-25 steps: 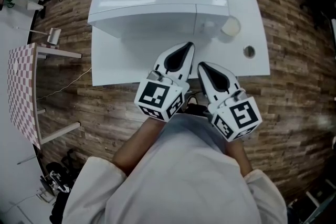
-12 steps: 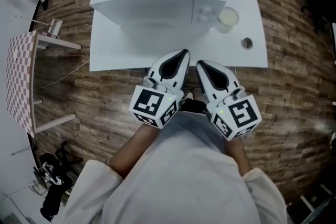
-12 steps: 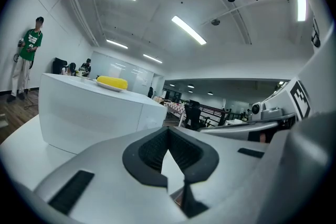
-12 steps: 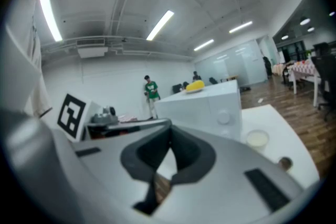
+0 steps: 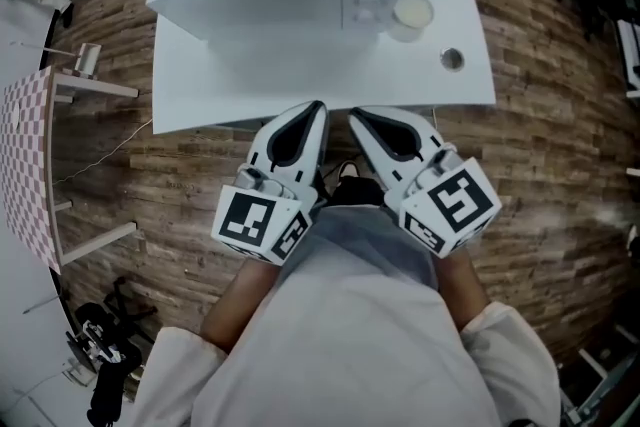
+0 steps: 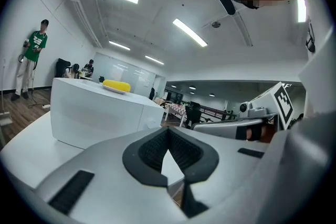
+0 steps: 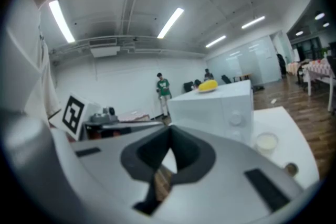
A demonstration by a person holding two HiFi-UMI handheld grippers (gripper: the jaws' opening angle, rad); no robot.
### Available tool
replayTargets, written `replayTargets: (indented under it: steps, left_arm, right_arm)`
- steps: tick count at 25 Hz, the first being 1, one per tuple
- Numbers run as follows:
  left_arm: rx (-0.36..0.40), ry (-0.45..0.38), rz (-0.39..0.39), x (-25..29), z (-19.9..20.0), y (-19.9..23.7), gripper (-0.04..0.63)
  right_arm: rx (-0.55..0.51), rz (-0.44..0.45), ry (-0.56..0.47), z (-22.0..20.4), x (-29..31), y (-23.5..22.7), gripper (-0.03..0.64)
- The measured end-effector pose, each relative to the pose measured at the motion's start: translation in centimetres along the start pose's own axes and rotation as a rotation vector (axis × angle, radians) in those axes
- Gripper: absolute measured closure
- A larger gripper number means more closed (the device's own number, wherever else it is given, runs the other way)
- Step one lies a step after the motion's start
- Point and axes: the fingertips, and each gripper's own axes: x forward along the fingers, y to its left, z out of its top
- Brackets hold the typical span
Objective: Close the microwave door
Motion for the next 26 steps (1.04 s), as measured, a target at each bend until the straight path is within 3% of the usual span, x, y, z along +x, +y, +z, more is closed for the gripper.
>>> replayTargets:
  steps: [7, 26]
  left_arm:
    - [-0.046, 0.007, 0.001, -0.5, -0.2, -0.4, 0.575]
    - [-0.076, 0.013, -0.021, -0.3, 0.0, 0.5, 0.575]
  right_arm:
    - [0.013, 0.067, 0.022, 0.4, -0.5, 0.2, 0.594]
    - [0.007, 0.071, 0.056, 0.7, 0.5, 0.6, 0.594]
